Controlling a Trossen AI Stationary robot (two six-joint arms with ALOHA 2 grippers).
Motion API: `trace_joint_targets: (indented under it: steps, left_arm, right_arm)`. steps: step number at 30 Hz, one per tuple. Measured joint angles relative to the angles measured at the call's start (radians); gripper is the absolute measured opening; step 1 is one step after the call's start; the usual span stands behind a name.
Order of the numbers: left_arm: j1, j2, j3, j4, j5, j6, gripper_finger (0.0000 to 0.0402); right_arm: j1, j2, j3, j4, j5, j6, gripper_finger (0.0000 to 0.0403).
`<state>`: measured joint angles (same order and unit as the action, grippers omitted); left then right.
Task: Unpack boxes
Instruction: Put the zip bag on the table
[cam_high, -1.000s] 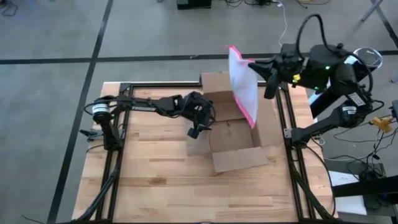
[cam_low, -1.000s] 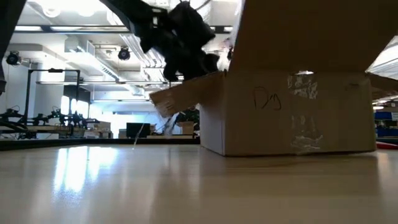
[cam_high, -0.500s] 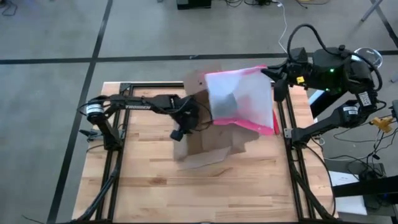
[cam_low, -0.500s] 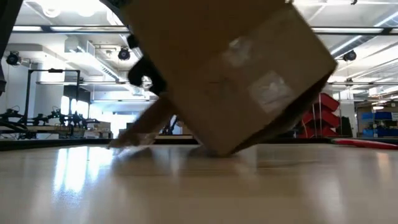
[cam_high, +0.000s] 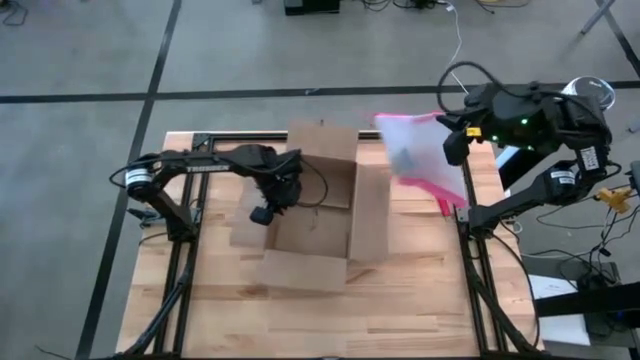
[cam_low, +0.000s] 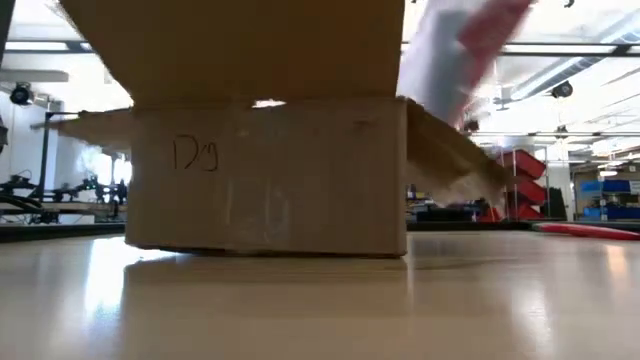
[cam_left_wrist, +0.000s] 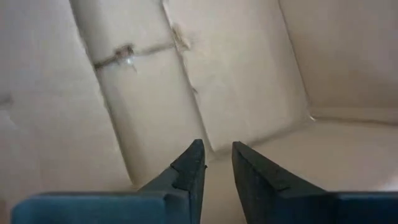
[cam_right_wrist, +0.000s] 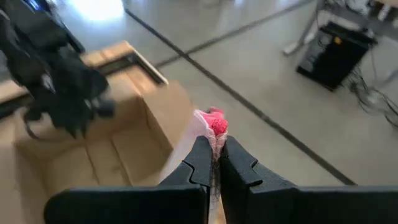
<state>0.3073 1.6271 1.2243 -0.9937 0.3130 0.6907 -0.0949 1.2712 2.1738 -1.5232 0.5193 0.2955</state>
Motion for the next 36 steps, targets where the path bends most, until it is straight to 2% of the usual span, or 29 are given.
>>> trace_joint_targets:
  steps: [3, 9, 15, 22, 36]
  left_arm:
    - [0.012, -0.029, -0.007, -0.029, -0.018, -0.012, 0.0064]
    - [0.057, -0.082, -0.010, -0.083, -0.026, -0.049, 0.0063]
    - [0.099, -0.125, -0.010, -0.095, -0.027, -0.079, 0.0063]
    - [0.110, -0.149, -0.010, -0.093, -0.027, -0.100, 0.0063]
    - [0.110, -0.153, -0.010, -0.065, -0.026, -0.133, 0.0063]
  right_arm:
    - [0.000, 0.001, -0.002, -0.058, 0.031, 0.033, 0.0000]
    - [-0.001, -0.007, -0.003, -0.049, 0.032, 0.030, 0.0000]
    - [0.000, -0.005, -0.051, -0.045, -0.146, 0.064, 0.0000]
    - [0.010, -0.004, -0.252, -0.044, -0.375, 0.126, 0.0000]
    - [0.071, -0.004, -0.694, -0.012, -0.583, 0.153, 0.0000]
